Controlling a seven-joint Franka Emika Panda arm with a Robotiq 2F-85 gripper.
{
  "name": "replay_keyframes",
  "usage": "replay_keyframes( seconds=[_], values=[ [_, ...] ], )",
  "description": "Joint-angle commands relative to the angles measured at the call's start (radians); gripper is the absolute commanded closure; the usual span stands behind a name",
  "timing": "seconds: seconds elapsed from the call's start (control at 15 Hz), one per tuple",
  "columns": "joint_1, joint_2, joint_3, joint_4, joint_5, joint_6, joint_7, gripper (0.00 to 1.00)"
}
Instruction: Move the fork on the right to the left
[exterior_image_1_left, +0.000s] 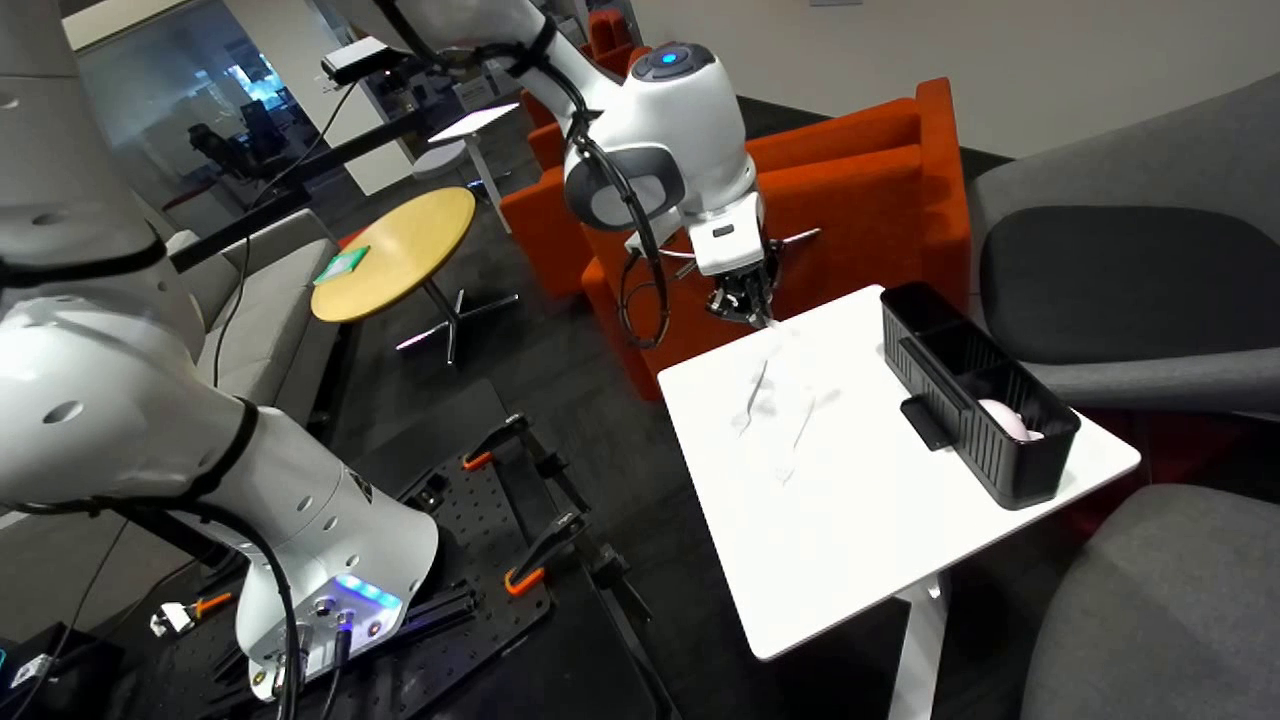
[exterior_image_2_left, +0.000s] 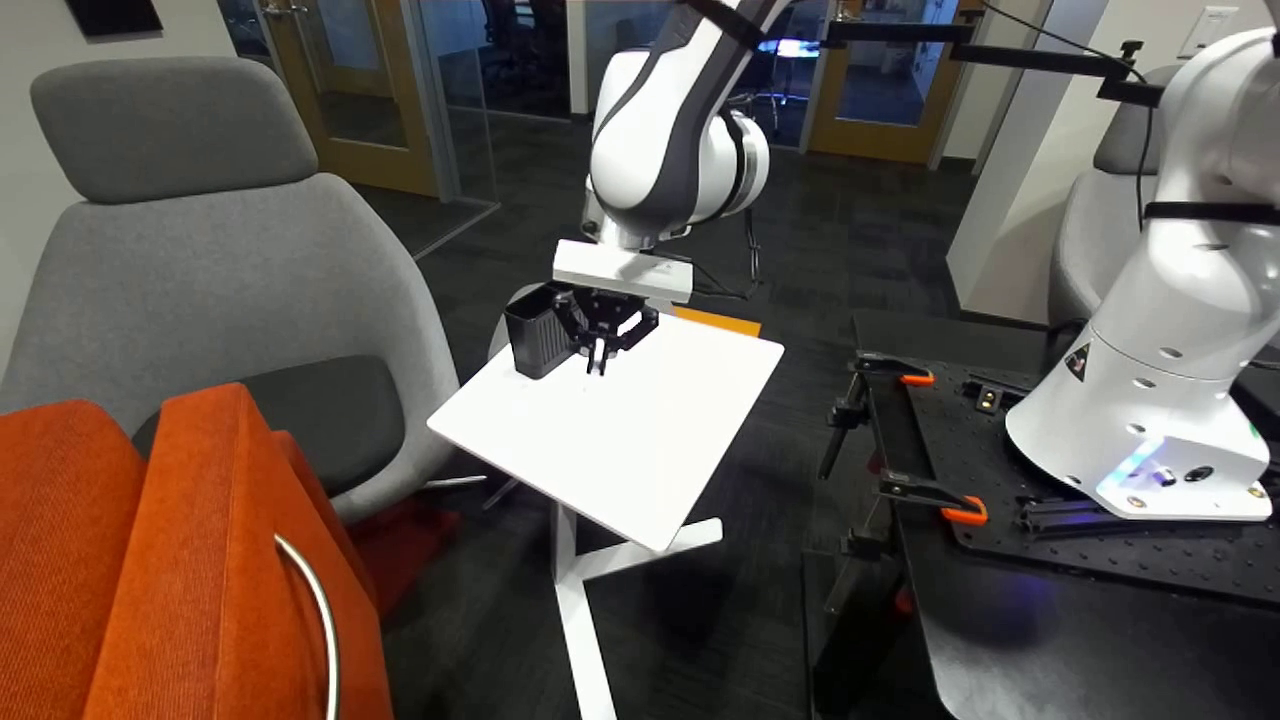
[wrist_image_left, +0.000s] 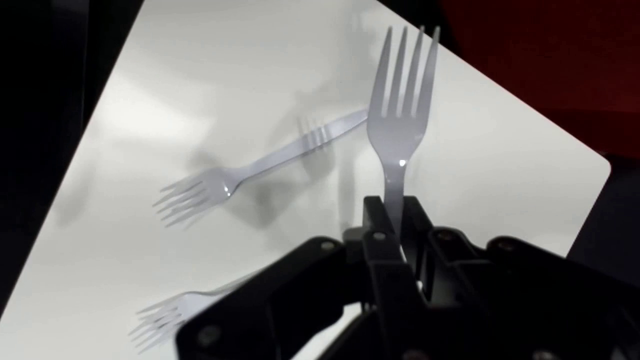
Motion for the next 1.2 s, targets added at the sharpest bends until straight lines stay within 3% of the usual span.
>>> replay_keyframes(
  seconds=[0.0, 0.27, 0.33, 0.4, 0.73, 1.13],
  values=[
    [0.006, 0.011, 0.007, -0.001, -0.013, 0.029, 0.011, 0.88],
    [0.010, 0.026, 0.008, 0.000, -0.016, 0.051, 0.011, 0.88],
    [0.009, 0.026, 0.008, 0.001, -0.016, 0.051, 0.011, 0.97],
    [0.052, 0.061, -0.034, 0.021, -0.044, 0.085, 0.057, 0.97],
    [0.133, 0.229, -0.152, 0.193, -0.141, 0.066, 0.218, 0.97],
    [0.156, 0.371, -0.158, 0.357, -0.165, -0.003, 0.329, 0.97]
  ],
)
